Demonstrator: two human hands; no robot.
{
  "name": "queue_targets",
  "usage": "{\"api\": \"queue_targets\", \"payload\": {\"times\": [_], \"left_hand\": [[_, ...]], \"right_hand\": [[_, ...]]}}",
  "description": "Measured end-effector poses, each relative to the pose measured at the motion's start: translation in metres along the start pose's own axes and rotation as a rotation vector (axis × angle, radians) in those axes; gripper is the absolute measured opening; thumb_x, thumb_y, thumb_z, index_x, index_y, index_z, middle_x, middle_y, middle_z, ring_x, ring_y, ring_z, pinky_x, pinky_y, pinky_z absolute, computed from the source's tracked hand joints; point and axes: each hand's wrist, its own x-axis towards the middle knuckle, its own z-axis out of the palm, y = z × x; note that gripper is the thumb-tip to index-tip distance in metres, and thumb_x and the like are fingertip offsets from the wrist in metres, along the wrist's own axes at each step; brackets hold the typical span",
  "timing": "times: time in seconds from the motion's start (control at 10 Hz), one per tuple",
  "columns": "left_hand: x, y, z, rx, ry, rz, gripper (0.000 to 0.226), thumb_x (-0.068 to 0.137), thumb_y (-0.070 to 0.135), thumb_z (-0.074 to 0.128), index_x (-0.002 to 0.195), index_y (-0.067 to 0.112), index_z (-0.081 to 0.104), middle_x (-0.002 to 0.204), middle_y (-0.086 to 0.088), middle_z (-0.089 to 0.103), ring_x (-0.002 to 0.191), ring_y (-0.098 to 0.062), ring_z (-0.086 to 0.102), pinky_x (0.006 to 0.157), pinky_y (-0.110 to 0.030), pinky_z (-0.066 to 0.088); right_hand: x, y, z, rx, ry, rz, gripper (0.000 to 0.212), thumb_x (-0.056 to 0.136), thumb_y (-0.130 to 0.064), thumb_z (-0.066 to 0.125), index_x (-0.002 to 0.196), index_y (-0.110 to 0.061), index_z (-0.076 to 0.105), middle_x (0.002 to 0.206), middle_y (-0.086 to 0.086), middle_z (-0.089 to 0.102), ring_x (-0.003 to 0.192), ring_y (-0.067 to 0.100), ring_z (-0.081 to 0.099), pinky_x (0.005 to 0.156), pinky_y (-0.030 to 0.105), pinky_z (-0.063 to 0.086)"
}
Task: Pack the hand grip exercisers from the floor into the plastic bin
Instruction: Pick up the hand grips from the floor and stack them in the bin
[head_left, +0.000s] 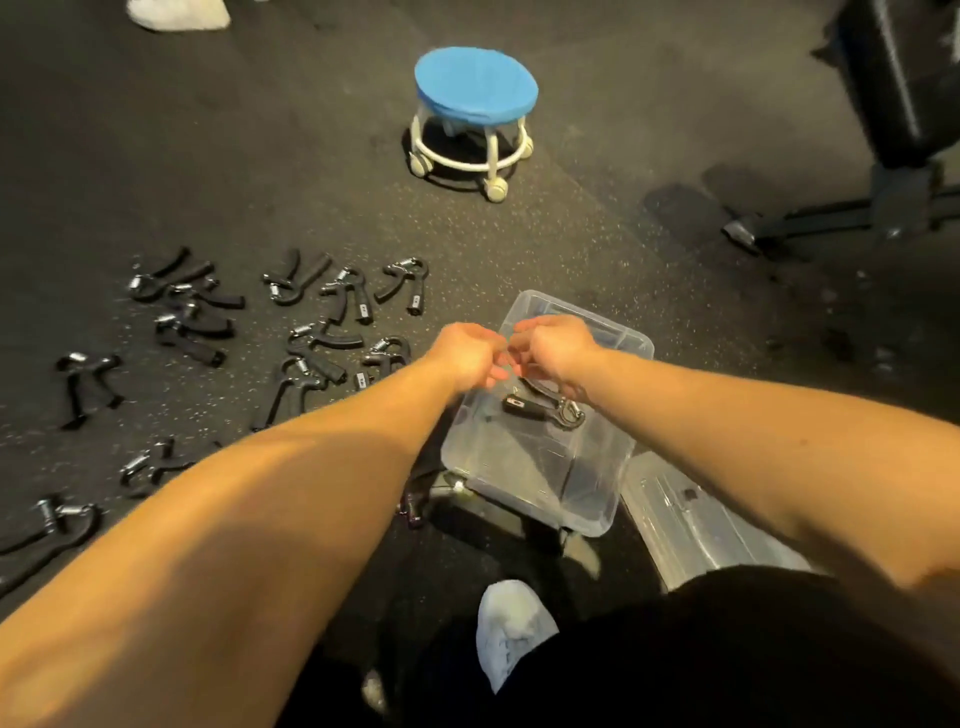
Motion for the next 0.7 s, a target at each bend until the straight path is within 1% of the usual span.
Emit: {"api": "queue_targets", "payload": {"times": [0.1, 0.2, 0.3, 0.4, 0.5, 0.6, 0.7], "left_hand": [[-0.013, -0.008, -0.039, -0.071, 0.068, -0.017, 0.012, 0.099, 0.008, 0.050, 0.099, 0.002, 0.061, 0.087, -0.020, 0.064, 0.065, -0.024, 0.057, 0.045, -0.022, 0.042], [-0.023, -0.029, -0.077, -0.129, 0.143, -0.050, 0.009, 0.101, 0.007, 0.050, 0.100, 0.002, 0.057, 0.078, -0.014, 0.058, 0.057, -0.022, 0.053, 0.045, -0.022, 0.041], [-0.030, -0.067, -0.113, -0.135, 0.189, -0.107, 0.013, 0.102, 0.007, 0.047, 0.095, 0.002, 0.057, 0.073, -0.012, 0.055, 0.056, -0.020, 0.051, 0.042, -0.019, 0.039], [-0.038, -0.115, -0.143, -0.073, 0.209, -0.199, 0.026, 0.099, 0.000, 0.044, 0.076, 0.005, 0.054, 0.069, -0.012, 0.052, 0.054, -0.018, 0.047, 0.044, -0.019, 0.034], [-0.043, -0.165, -0.159, 0.015, 0.254, -0.315, 0.030, 0.095, 0.000, 0.050, 0.066, 0.010, 0.052, 0.066, -0.010, 0.052, 0.048, -0.016, 0.050, 0.043, -0.018, 0.035], [-0.043, -0.225, -0.167, 0.038, 0.302, -0.392, 0.019, 0.096, 0.007, 0.059, 0.078, 0.013, 0.058, 0.072, -0.009, 0.059, 0.055, -0.018, 0.056, 0.047, -0.023, 0.042], [-0.039, -0.256, -0.172, 0.199, 0.299, -0.406, 0.014, 0.090, 0.016, 0.069, 0.101, 0.009, 0.066, 0.095, -0.014, 0.070, 0.085, -0.029, 0.067, 0.083, -0.036, 0.056]], "right_hand": [[-0.023, -0.020, 0.025, -0.056, -0.126, -0.006, 0.017, 0.080, 0.009, 0.060, 0.081, -0.006, 0.069, 0.067, 0.012, 0.061, 0.067, 0.025, 0.058, 0.073, 0.038, 0.055], [-0.037, -0.021, 0.060, -0.103, -0.238, 0.028, 0.014, 0.084, 0.004, 0.062, 0.095, 0.000, 0.070, 0.076, 0.017, 0.061, 0.069, 0.027, 0.060, 0.069, 0.036, 0.056], [-0.043, -0.008, 0.105, -0.158, -0.285, 0.073, 0.011, 0.087, 0.007, 0.060, 0.086, -0.001, 0.067, 0.079, 0.020, 0.059, 0.065, 0.027, 0.059, 0.059, 0.033, 0.055], [-0.029, 0.027, 0.156, -0.262, -0.307, 0.094, 0.015, 0.089, 0.006, 0.057, 0.100, 0.003, 0.068, 0.082, 0.018, 0.060, 0.066, 0.024, 0.059, 0.062, 0.035, 0.055], [-0.013, 0.073, 0.199, -0.470, -0.373, 0.078, 0.029, 0.093, -0.004, 0.055, 0.119, 0.004, 0.064, 0.106, 0.020, 0.068, 0.091, 0.028, 0.067, 0.089, 0.042, 0.059], [-0.011, 0.117, 0.228, -0.551, -0.332, 0.095, 0.024, 0.091, -0.014, 0.062, 0.112, -0.008, 0.070, 0.108, 0.013, 0.071, 0.107, 0.030, 0.067, 0.094, 0.036, 0.055], [-0.013, 0.150, 0.243, -0.587, -0.197, 0.113, 0.021, 0.088, -0.021, 0.068, 0.106, -0.011, 0.072, 0.111, 0.009, 0.072, 0.109, 0.028, 0.066, 0.093, 0.030, 0.049]]}}
